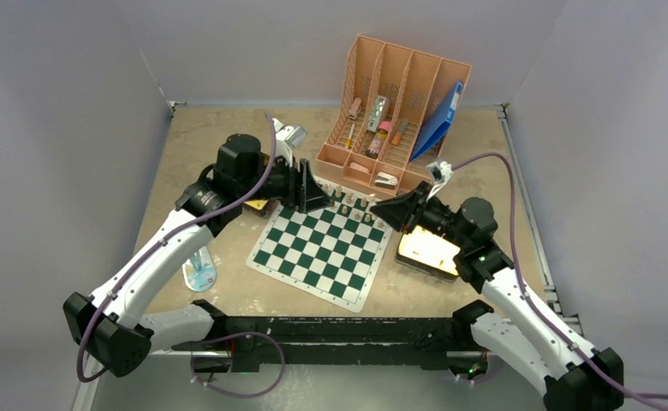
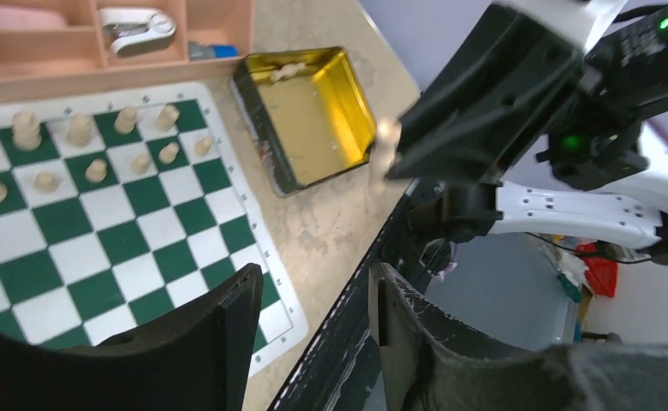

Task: Set up the chess pieces on the board
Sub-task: Pick up the chess piece from the storage box.

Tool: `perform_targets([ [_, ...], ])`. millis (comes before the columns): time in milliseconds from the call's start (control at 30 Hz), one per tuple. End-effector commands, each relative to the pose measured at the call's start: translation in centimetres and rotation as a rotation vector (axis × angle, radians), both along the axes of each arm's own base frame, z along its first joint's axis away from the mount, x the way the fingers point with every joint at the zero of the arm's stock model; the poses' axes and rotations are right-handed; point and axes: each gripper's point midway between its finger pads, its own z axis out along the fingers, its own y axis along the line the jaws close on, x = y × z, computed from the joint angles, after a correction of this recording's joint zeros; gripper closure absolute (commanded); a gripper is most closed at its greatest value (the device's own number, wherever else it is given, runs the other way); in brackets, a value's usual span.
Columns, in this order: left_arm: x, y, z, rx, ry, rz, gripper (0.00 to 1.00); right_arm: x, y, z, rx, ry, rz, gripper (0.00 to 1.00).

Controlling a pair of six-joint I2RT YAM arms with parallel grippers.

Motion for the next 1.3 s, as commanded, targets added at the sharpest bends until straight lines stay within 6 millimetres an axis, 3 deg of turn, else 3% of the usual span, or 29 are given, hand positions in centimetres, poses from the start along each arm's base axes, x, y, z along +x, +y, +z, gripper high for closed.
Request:
perform_targets([
  [0, -0.2, -2.0, 4.3, -0.108, -0.066, -0.134, 0.54, -2.9, 3.0, 3.7, 0.048, -0.208, 0.179, 1.00],
  [233, -1.1, -3.4, 4.4, -0.165, -0.010, -0.251, 0.59, -4.7, 5.1, 3.9, 0.067, -0.224, 0.283, 1.00],
  [433, -1.6, -3.8, 4.0, -0.191, 0.024, -0.294, 0.57, -5.0, 6.1, 3.5, 0.061, -0.211, 0.315, 1.00],
  [1033, -1.3, -4.1, 1.5, -0.155, 0.114, -0.285, 0.62, -4.8, 7.1, 3.4, 0.062, -0.190, 0.335, 1.00],
  [1267, -1.3, -3.8, 0.6, -0.117, 0.136, -0.283, 0.69, -4.8, 7.4, 3.4, 0.063, -0.185, 0.341, 1.00],
])
